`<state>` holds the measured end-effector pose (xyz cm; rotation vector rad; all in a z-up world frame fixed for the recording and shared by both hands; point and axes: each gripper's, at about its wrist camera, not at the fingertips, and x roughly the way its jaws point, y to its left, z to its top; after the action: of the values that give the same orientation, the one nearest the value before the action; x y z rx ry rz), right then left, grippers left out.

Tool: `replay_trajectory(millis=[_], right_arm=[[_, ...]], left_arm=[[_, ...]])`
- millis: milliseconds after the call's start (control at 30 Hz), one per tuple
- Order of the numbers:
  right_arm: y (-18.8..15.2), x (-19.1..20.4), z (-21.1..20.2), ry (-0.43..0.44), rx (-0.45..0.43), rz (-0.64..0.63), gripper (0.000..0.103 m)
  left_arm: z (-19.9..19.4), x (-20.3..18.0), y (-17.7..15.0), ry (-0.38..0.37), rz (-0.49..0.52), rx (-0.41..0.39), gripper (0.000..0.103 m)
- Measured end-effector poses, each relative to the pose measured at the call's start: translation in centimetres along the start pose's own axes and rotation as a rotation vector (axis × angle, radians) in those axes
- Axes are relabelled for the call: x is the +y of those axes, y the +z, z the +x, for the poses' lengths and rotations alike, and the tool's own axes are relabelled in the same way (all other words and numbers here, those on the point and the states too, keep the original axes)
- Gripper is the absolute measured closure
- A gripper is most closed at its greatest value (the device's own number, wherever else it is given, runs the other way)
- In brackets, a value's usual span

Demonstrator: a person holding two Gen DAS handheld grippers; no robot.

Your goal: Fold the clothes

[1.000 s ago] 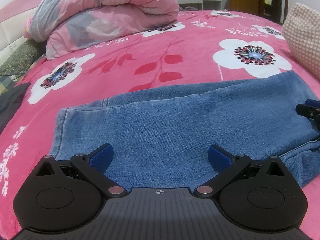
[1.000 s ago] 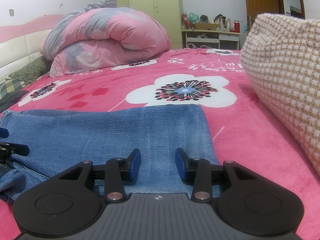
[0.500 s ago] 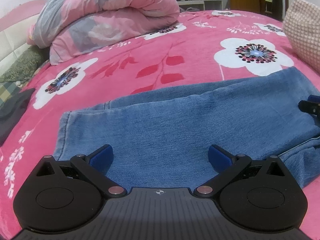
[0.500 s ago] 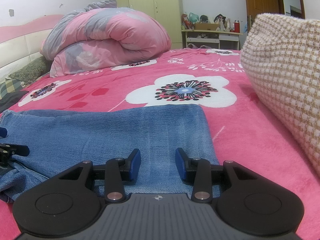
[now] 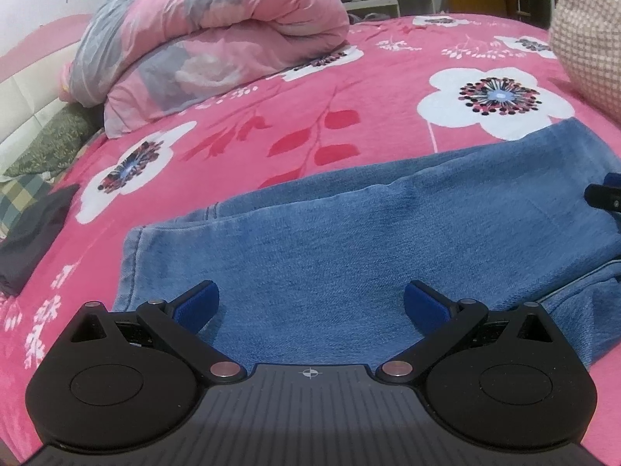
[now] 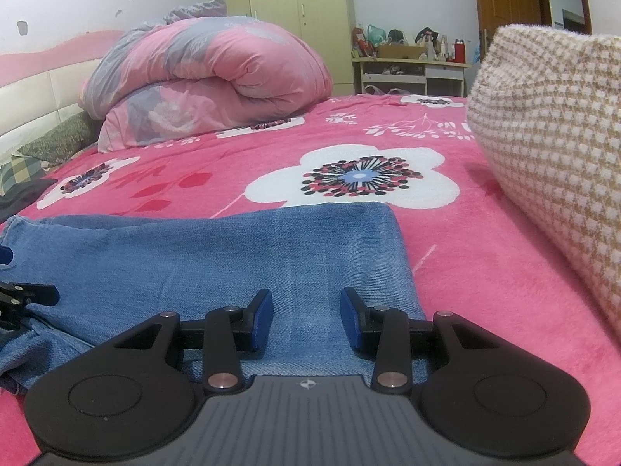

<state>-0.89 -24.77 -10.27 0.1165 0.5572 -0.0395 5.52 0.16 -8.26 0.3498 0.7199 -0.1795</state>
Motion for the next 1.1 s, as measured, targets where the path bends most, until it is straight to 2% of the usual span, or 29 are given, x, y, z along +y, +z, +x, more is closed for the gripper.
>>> replay_trajectory(millis=[333, 467, 600, 700, 800, 933, 1067, 1100], right_arm=[[0.1, 0.4, -0.2, -0.005, 0.003, -0.016, 0.058], [-0.4, 1.4, -1.7, -0.016, 0.008, -0.073, 0.043], [-1.5, 2.0, -4.5, -0.018, 0.005, -0.146, 0.035], [-1.2, 1.0, -6.6, 0.036, 0.033, -0.127, 0.034], [0.3, -1.7, -7.9, 0.059, 0.042, -0.002, 0.033], [1.9, -6.4, -6.4, 0.091, 0.111, 0.218, 0.033], [1.5, -10.3, -3.2, 0.208, 0.279, 0.417, 0.034], [1.6, -11.1, -3.0, 0.239, 0.304, 0.455, 0.038]], left_arm=[[0.1, 0.1, 0.0, -0.001, -0.005, 0.002, 0.0], [0.2, 0.4, -0.1, -0.019, -0.019, 0.003, 0.0], [0.4, 0.9, -0.2, -0.045, -0.038, 0.002, 0.0], [0.4, 1.2, -0.3, -0.064, -0.047, 0.0, 0.0], [0.4, 1.3, -0.4, -0.073, -0.048, -0.008, 0.0], [0.5, 1.6, -0.6, -0.088, -0.052, -0.018, 0.0], [0.6, 1.8, -0.8, -0.105, -0.051, -0.029, 0.0], [0.6, 1.8, -0.8, -0.109, -0.051, -0.032, 0.0]])
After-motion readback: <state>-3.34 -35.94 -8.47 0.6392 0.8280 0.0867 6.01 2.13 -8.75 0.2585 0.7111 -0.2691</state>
